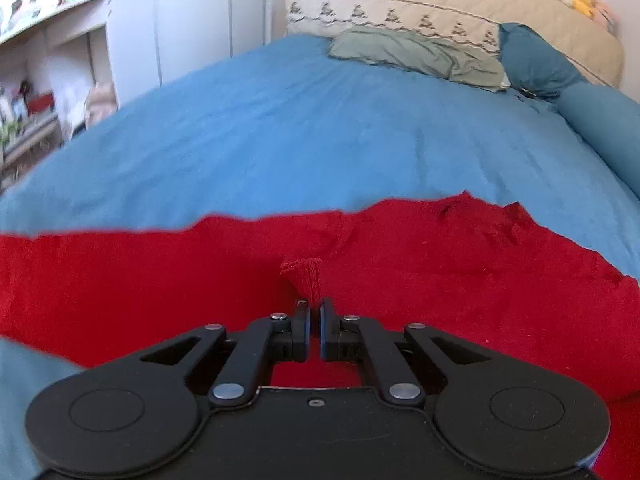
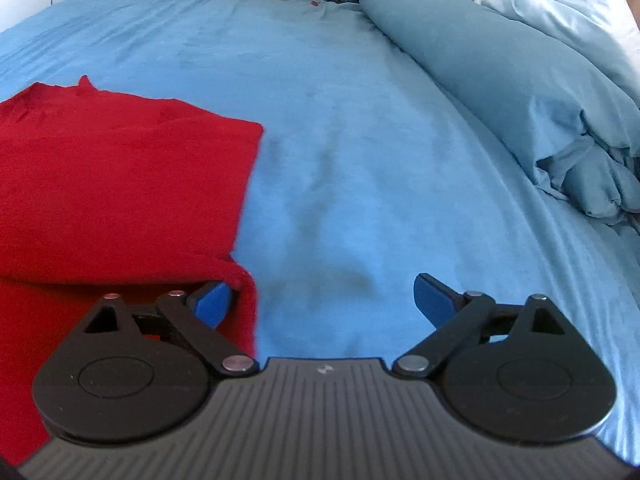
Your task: Fold small clothes
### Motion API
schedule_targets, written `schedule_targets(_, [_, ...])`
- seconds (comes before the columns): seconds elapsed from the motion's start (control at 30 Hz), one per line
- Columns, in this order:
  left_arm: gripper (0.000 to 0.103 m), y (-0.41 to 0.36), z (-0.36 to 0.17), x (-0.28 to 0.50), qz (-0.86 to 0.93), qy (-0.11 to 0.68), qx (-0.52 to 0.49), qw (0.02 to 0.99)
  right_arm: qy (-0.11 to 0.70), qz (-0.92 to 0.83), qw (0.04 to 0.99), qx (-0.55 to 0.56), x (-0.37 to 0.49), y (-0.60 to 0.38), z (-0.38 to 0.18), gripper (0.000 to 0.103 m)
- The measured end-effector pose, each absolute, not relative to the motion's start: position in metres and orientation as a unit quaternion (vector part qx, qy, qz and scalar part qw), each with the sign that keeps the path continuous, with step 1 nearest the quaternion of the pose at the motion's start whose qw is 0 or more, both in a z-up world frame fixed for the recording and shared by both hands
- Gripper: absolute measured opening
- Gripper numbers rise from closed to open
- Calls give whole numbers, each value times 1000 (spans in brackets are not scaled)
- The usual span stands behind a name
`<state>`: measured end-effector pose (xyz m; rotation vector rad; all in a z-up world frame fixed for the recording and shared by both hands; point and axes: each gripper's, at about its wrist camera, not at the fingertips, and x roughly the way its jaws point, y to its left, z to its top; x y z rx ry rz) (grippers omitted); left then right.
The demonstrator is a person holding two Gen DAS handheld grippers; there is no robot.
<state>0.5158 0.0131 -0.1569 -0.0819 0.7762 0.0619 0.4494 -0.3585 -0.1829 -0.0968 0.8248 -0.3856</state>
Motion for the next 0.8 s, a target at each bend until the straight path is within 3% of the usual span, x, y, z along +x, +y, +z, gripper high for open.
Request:
schedule_targets(0.1, [5, 21, -169, 511, 32, 393, -40, 918, 403, -175, 897, -35, 444, -367, -187, 103])
schedule_targets(0.17, [11, 26, -174, 503, 30, 408, -37, 912, 408, -175, 896, -25, 444, -369, -185, 103])
schedule_targets(0.33, [49, 30, -153, 488, 56, 419, 9, 906, 443, -164, 881, -20, 449, -365, -165, 103])
schedule_targets(0.53, [59, 25, -127, 483, 21, 407, 18, 913, 398, -64, 911, 90, 439, -338, -114, 103])
schedule_targets(0.67, [59, 12, -137, 501, -5, 403, 28, 915, 408, -14, 903, 131, 470, -308, -141, 103])
schedule_targets(0.8, [59, 3, -155, 520, -20, 409, 28, 912, 431, -72, 891, 120, 476, -313, -181, 103])
